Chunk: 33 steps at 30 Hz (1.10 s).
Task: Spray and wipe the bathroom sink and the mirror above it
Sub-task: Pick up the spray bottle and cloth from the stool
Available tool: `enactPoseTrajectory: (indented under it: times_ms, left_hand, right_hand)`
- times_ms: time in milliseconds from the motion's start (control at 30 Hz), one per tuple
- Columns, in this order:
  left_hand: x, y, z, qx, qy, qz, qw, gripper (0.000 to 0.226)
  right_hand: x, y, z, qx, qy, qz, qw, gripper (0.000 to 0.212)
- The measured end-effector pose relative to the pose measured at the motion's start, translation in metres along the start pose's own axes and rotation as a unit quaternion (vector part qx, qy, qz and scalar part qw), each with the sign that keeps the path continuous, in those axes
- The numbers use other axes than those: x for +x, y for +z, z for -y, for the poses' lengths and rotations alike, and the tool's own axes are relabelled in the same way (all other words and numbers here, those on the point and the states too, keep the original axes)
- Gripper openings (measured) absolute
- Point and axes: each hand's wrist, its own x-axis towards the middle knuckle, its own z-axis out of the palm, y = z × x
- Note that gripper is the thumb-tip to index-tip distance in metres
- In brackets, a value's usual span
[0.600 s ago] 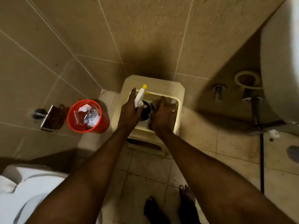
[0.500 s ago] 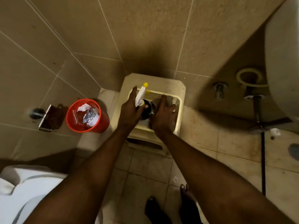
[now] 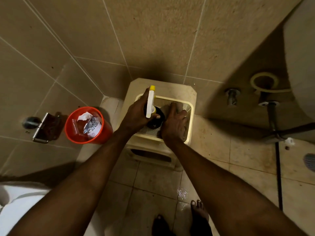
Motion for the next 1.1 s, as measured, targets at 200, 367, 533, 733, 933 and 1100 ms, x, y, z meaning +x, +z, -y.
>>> enactPoseTrajectory:
  times_ms: [200,367,533,733,933,1100]
  left_hand:
    - [0.007,0.006,0.009,-0.034,0.008,-0.007,0.999,0.084]
    - [0.001,0.011,0.0,-0.069,-0.015,-0.072,0.995,0.059]
    - [-0.007,-0.002,-0.029,-0.103,0.006,-0.125,0.987,0.046]
    - [-0.001,-0.042,-0.1,-0.096,0.027,-0.157,0.983,0.04]
    - [-0.004,-0.08,-0.18,-0.077,0.076,-0.175,0.979,0.032]
    - [-0.009,-0.115,-0.282,-0.083,0.108,-0.199,0.97,0.029]
  right_hand:
    - [0.003,-0.003,0.003,-0.009,0.002,-0.002,1.0,0.098]
    - [0.003,-0.011,0.0,0.054,0.006,-0.045,0.998,0.064]
    - [-0.01,-0.035,0.004,0.122,-0.029,-0.096,0.987,0.059]
    - [-0.024,-0.112,0.039,0.175,-0.059,-0.135,0.973,0.059]
    - [-0.047,-0.198,0.065,0.209,-0.108,-0.166,0.957,0.053]
    - [-0.079,-0.304,0.09,0.222,-0.143,-0.192,0.945,0.062]
